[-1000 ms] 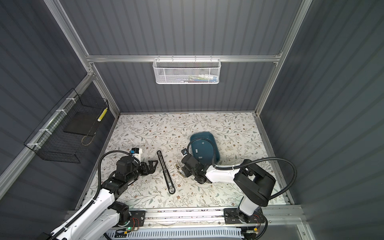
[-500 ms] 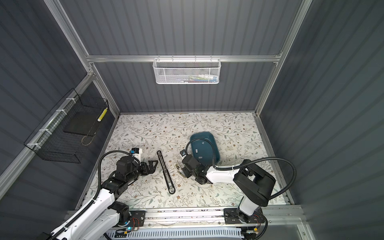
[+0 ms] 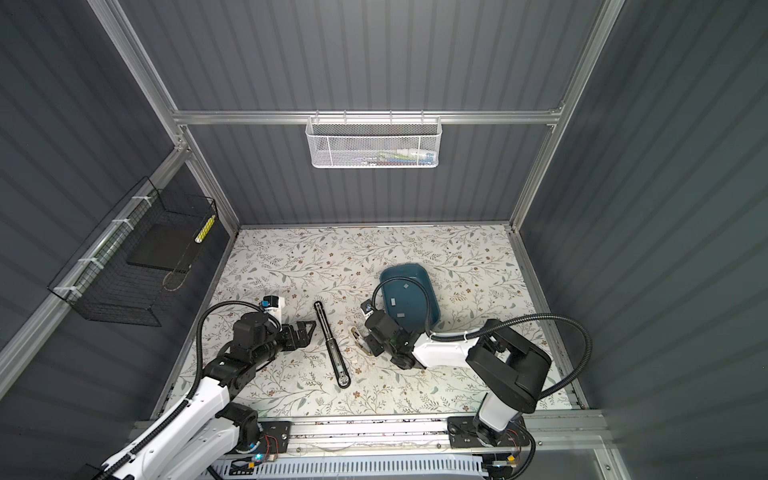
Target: Load the staples into the stapler
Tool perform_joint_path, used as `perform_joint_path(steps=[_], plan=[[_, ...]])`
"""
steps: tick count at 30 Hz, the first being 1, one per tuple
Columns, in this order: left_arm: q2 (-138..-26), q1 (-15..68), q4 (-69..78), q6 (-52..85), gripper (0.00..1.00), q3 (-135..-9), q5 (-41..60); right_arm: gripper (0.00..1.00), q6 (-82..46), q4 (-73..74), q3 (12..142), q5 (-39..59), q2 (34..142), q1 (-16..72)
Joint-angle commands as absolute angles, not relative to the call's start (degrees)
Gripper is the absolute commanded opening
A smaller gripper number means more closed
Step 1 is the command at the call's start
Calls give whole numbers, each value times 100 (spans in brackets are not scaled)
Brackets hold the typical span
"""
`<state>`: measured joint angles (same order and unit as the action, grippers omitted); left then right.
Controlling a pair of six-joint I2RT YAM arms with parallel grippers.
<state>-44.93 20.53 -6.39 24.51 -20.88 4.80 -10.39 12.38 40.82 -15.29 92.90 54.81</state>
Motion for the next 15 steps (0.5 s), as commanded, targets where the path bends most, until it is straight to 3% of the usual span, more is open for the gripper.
perform_joint_path(steps=[1,15], plan=[[-4508,2039,-579,2501,99,-2137,571,10,-1019,1266,4000,-1637,9185,5473],[-4518,2039,-574,2497,99,-2136,571,9,-1069,1301,3973,-1610,9236,5414]])
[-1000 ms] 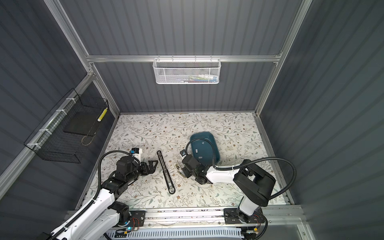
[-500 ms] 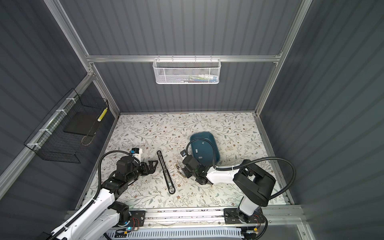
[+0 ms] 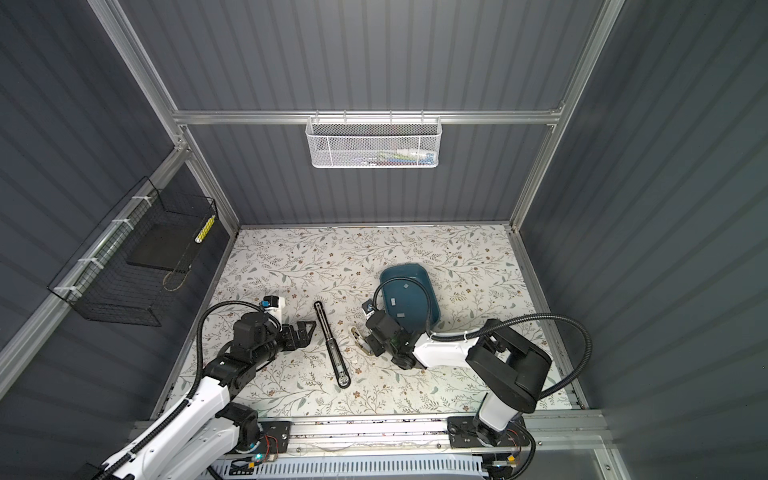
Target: Load the staples into the stapler
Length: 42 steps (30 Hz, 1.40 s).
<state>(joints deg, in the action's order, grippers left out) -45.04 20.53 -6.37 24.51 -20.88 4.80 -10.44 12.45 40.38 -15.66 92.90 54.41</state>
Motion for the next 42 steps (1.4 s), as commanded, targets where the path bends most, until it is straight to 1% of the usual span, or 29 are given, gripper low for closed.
perform_joint_path(steps=[1,10,19,42], plan=[[-4518,2035,-571,2499,99,-2137,571,9,-1065,1301,3968,-1614,9246,5414],[-4518,2039,-578,2497,99,-2141,571,9,-1045,1336,3942,-1626,9265,5405],[-4509,2039,-578,2499,99,-2136,574,9,-906,1265,3877,-1663,8896,5402],[-4626,2039,-578,2500,99,-2175,560,8,-1054,1585,3783,-1494,9290,5361]])
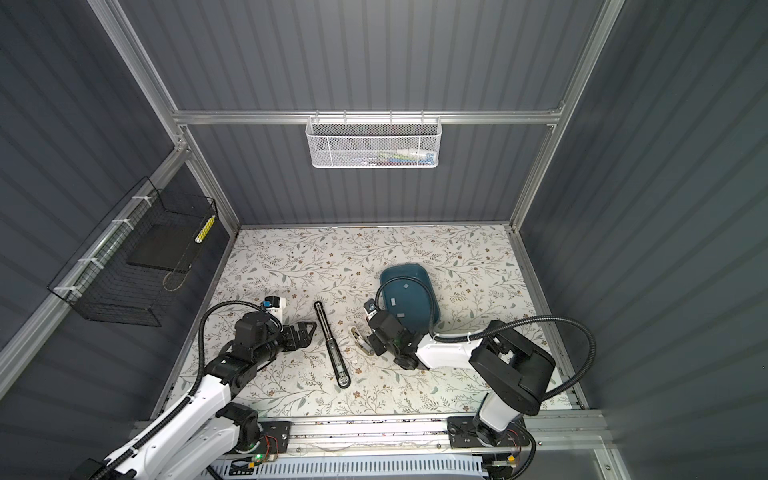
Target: Load the staples into the stapler
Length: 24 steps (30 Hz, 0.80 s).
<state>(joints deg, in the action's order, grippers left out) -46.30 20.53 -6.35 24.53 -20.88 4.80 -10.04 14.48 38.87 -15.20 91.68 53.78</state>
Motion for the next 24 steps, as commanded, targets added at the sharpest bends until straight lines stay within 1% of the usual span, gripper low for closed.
perform_joint_path(steps=[1,24], plan=[[-4624,2039,-573,2506,99,-2172,562,8,-1073,1591,3775,-1490,9295,5360],[-4614,2039,-578,2505,99,-2166,555,7,-1438,1583,3729,-1301,9308,5361]])
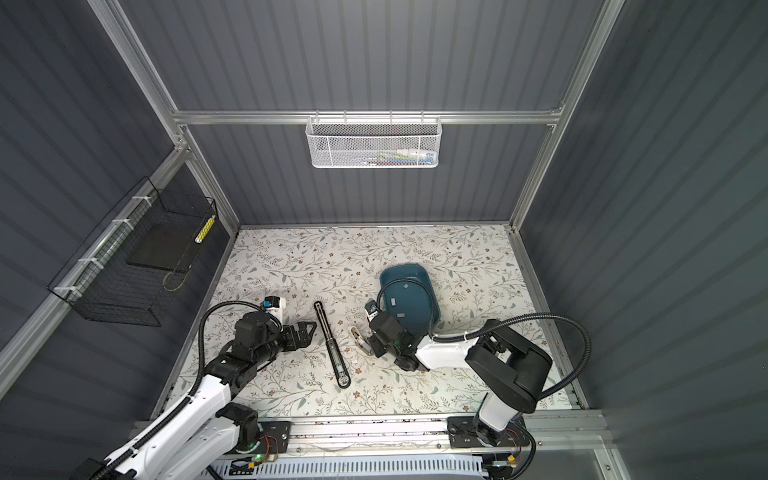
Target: Load the staples into the stapler
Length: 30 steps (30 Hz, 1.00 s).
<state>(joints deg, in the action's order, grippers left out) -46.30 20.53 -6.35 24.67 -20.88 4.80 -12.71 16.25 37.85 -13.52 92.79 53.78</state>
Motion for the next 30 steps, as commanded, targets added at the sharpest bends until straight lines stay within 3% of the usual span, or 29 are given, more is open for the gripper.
perform_joint_path(steps=[1,15,23,30], plan=[[-4603,2039,-580,2505,99,-2162,563,7,-1474,1574,3729,-1288,9311,5361],[-4563,2038,-573,2505,99,-2153,562,7,-1573,1314,3687,-1497,9333,5379],[-4692,2035,-520,2476,99,-2193,560,12,-1630,1261,3533,-1380,9201,5392],[-4690,2039,-519,2477,99,-2191,571,23,-1666,955,3681,-1554,9255,5423]])
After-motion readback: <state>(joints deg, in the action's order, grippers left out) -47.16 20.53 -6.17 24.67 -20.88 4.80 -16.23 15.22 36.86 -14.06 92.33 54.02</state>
